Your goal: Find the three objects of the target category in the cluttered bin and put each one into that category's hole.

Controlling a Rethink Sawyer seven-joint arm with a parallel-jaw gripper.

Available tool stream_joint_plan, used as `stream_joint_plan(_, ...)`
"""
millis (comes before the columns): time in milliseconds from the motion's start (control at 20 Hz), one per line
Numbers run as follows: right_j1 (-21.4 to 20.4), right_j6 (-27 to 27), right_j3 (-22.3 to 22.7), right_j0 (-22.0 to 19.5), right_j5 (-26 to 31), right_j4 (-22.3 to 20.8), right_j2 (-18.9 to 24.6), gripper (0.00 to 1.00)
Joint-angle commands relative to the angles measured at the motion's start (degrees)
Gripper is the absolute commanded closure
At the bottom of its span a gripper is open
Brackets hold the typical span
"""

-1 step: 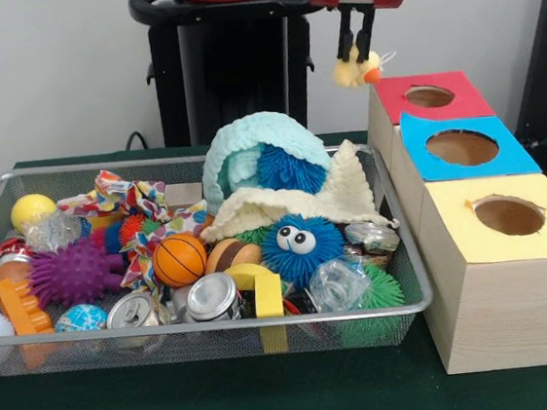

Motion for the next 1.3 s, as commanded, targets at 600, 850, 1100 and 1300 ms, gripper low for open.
stream_joint_plan(600,1.07,18.15,2.10,2.32,2.07,4.20,0.80,1.00)
stream_joint_plan(850,1.40,20.64,2.23,3.91,1.25,4.74,0.23,1.00)
stream_joint_plan(1100,1.78,21.83,2.08,4.42,0.24,4.91,0.23,1.00)
stream_joint_plan(1300,1.90,23.22,2.27,4.82,-0.31,4.97,0.28,1.00)
